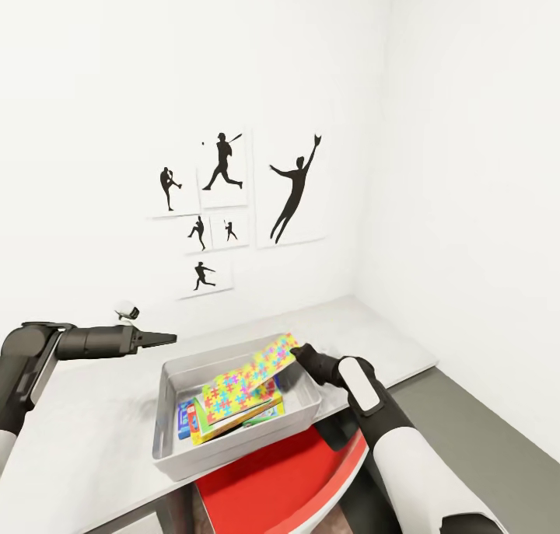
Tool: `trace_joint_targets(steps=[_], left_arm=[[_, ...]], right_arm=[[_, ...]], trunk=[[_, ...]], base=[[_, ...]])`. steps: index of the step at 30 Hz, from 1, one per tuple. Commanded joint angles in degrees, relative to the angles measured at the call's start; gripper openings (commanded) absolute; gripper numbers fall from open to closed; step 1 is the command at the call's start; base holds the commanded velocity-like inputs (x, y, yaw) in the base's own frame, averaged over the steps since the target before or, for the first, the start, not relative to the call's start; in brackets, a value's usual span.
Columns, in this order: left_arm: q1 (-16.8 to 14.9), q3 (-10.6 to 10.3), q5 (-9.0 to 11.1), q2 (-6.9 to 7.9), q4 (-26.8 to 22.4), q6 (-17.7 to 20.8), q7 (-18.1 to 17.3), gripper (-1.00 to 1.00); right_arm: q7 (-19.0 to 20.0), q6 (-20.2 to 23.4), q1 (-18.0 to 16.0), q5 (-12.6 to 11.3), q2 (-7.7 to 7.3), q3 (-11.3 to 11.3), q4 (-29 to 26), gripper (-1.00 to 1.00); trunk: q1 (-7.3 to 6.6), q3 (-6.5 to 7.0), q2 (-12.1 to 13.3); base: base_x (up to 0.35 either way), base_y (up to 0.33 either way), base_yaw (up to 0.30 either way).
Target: Put all the toys in the child's room - the three board games (two on the bed and one on the table), the two jigsaw puzzles on the table, and the tennis ball on the table - inside the toy box on the table in the child's room.
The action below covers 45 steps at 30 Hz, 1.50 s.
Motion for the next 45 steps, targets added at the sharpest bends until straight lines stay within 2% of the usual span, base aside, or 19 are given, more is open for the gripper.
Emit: trace_joint_targets(steps=[1, 5, 11, 19, 26, 35, 43, 45], left_arm=[[-0.01, -0.02, -0.01, 0.02, 0.00, 0.61, -0.22, 1.00], [-0.01, -0.02, -0.01, 0.09, 0.00, 0.61, -0.22, 1.00], [0.00, 0.07, -0.01, 0.09, 0.00, 0.61, -0.22, 1.00], [-0.01, 1.46, -0.01, 0.04, 0.00, 0.61, -0.22, 1.00], [-0.01, 1.63, -0.01, 0.02, 0.00, 0.61, -0.22, 1.00], [0.00, 1.65, -0.01, 0.02, 0.00, 0.61, -0.22, 1.00], [0.02, 1.65, -0.01, 0.07, 0.00, 0.61, -0.22, 1.00], [0.01, 1.65, -0.01, 0.07, 0.00, 0.61, -0.22, 1.00]], right_arm=[[-1.16, 0.16, -0.02, -0.63, 0.00, 0.08, -0.08, -1.00], [-1.98, 0.46, -0.01, -0.71, 0.00, 0.13, 0.10, -1.00], [-2.00, 3.18, -0.08, -0.78, 0.00, 0.25, 0.66, -1.00], [-1.93, 3.73, -0.06, -1.40, 0.00, 0.33, 0.72, -1.00], [-1.75, 3.91, -0.02, -1.44, 0.00, 0.35, 0.66, -1.00], [4.23, 3.26, -0.01, -1.30, 0.00, 0.50, 0.41, -1.00], [4.96, 3.14, -0.01, -0.78, 0.00, 0.69, 0.33, -1.00], [4.98, 3.09, -0.02, -0.66, 0.00, 1.56, 0.48, -1.00]], trunk=[[0.02, -0.03, -0.05], [0.02, -0.03, -0.05], [0.02, -0.03, -0.05], [0.02, -0.03, -0.05], [0.02, -0.03, -0.05], [0.02, -0.03, -0.05], [0.02, -0.03, -0.05], [0.02, -0.03, -0.05]], base=[[0.000, 0.000, 0.000], [0.000, 0.000, 0.000], [0.000, 0.058, 0.000], [0.000, 0.101, 0.000], [0.000, 0.100, 0.000], [0.000, 0.009, 0.000], [0.000, 0.000, 0.000], [0.000, 0.000, 0.000]])
